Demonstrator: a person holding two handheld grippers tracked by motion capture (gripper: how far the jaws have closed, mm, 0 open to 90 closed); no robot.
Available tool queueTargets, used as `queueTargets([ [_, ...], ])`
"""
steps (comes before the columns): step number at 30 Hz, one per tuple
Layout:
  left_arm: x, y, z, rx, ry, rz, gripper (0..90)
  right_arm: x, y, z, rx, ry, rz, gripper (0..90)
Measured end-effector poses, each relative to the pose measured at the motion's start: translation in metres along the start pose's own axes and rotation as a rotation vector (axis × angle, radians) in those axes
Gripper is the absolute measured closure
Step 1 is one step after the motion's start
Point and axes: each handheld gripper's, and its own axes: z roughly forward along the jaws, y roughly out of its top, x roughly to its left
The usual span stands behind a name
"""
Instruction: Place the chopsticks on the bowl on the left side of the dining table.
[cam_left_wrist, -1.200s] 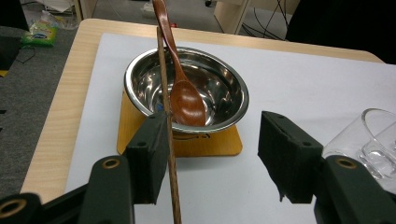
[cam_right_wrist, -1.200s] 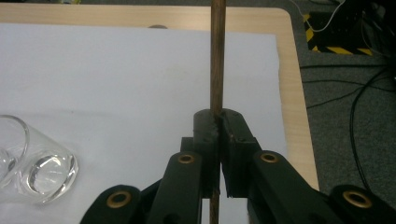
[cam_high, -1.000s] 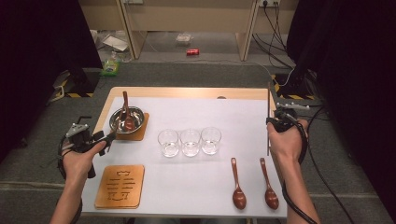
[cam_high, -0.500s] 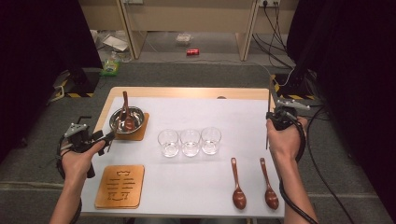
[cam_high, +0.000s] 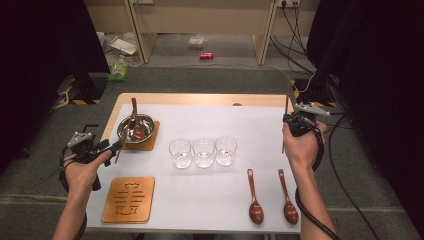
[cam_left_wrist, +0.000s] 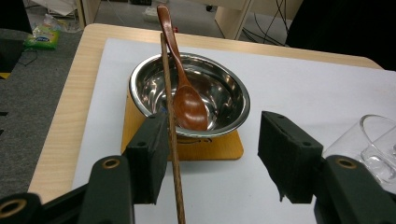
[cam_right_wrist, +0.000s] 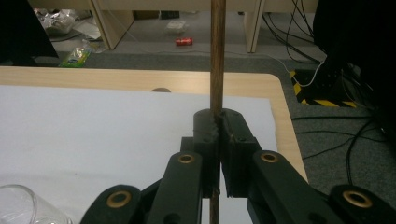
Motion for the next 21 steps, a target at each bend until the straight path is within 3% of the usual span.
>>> queueTargets([
  [21,0.001,-0.0005,0.0005,0.002,0.001,-0.002,42.3,0.0096,0.0048,0.0091,-0.063,0.013,-0.009,85.7],
])
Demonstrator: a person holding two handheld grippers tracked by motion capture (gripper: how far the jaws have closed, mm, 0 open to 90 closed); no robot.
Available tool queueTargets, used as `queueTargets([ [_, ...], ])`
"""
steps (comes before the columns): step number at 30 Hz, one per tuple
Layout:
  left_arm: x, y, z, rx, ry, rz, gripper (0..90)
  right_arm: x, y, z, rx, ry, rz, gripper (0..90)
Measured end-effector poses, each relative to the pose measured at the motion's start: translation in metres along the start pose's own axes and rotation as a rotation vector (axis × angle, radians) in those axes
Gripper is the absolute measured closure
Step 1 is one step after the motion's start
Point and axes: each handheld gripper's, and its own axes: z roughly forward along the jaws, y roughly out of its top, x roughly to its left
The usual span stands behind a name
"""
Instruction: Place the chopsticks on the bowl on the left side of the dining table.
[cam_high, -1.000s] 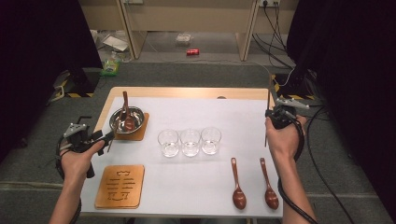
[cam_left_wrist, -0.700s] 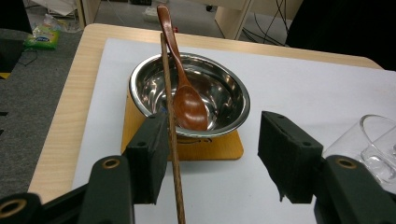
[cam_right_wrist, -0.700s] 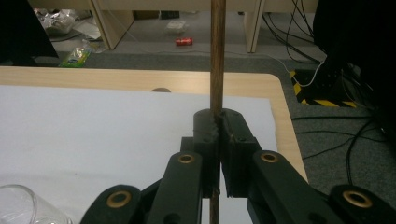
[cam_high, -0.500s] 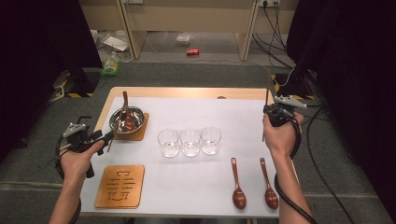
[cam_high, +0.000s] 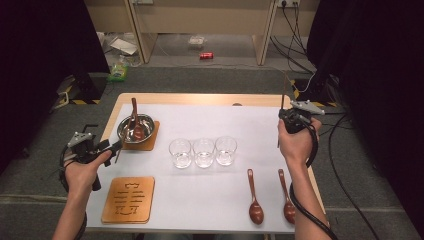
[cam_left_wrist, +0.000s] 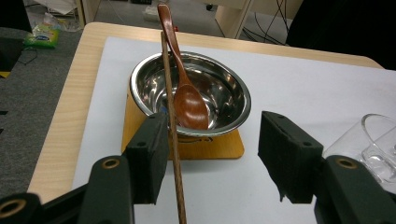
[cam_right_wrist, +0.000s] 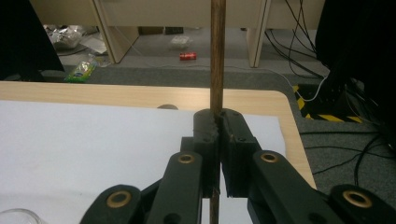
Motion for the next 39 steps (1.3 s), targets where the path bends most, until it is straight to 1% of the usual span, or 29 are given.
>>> queueTargets([
  [7,0.001,0.0,0.0,0.0,0.0,0.0,42.3,0.005,0.003,0.002,-0.018,0.001,0.006,85.7],
  [12,0.001,0.0,0.0,-0.002,0.0,-0.002,42.2,0.008,0.003,0.005,-0.028,0.006,-0.001,85.7],
  [39,0.001,0.001,-0.002,-0.009,-0.005,-0.002,42.3,0.025,0.005,0.018,-0.045,0.03,0.003,85.7],
])
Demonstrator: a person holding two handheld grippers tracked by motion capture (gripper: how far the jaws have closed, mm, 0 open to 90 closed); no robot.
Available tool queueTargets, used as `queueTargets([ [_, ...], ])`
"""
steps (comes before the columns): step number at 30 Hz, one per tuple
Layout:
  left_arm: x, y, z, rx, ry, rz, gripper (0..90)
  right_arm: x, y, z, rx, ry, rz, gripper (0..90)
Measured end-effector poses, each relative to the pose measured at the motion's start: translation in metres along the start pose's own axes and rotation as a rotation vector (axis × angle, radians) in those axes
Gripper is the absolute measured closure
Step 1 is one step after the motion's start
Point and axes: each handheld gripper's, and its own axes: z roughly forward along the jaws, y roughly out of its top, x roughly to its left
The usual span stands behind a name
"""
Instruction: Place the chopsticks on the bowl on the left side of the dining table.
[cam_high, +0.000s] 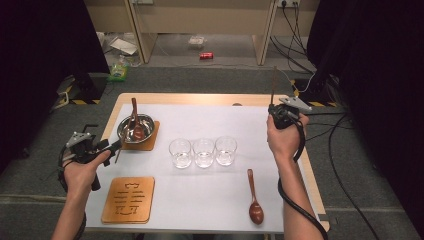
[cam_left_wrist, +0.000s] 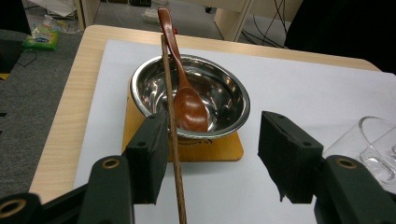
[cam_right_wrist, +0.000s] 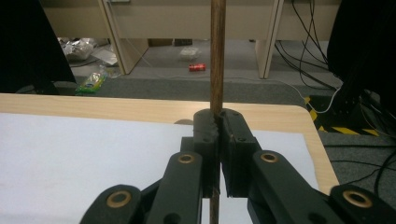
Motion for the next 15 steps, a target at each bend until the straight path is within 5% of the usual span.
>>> queueTargets([
  [15,0.0003,0.0002,-0.0007,-0.001,-0.001,0.001,42.3,0.009,0.0013,0.0076,-0.017,0.01,0.004,85.7],
])
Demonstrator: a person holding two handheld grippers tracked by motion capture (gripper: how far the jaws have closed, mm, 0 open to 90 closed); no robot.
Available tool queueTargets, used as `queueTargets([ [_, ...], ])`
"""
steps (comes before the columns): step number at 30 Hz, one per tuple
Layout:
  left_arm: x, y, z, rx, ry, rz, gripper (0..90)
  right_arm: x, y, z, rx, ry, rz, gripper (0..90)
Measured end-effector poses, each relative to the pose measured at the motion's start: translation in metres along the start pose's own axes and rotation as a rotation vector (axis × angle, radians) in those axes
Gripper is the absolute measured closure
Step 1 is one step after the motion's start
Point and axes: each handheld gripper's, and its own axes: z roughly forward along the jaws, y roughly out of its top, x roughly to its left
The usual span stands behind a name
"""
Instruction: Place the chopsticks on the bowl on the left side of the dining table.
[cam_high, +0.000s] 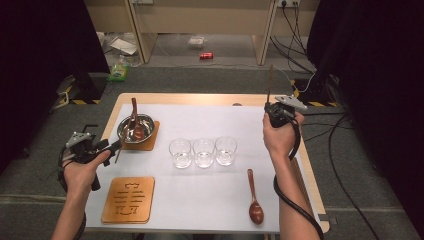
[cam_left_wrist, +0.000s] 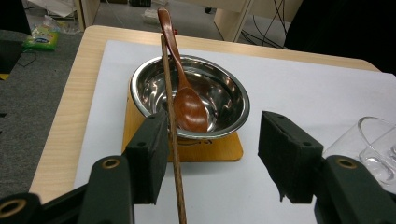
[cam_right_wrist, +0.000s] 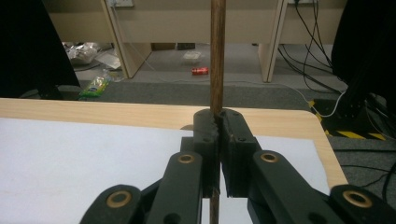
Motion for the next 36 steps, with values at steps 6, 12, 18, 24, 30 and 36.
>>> queueTargets([
  [6,0.0,0.0,0.0,-0.002,0.001,-0.003,42.2,0.005,0.001,0.003,-0.006,0.005,-0.002,85.7],
  [12,0.001,0.0,-0.001,-0.003,0.0,-0.004,42.3,0.009,0.001,0.006,-0.013,0.012,-0.003,85.7],
  [18,0.001,0.0,-0.001,-0.003,0.001,-0.004,42.3,0.011,0.002,0.007,-0.018,0.015,-0.006,85.7],
  [24,0.001,0.0,-0.001,-0.003,0.0,-0.005,42.3,0.013,0.002,0.009,-0.023,0.018,-0.006,85.7],
  [30,0.001,0.0,-0.001,-0.003,0.0,-0.005,42.3,0.015,0.003,0.01,-0.032,0.024,-0.008,85.7],
  [36,0.002,0.0,-0.001,-0.003,0.0,-0.006,42.2,0.019,0.004,0.011,-0.037,0.032,-0.006,85.7],
])
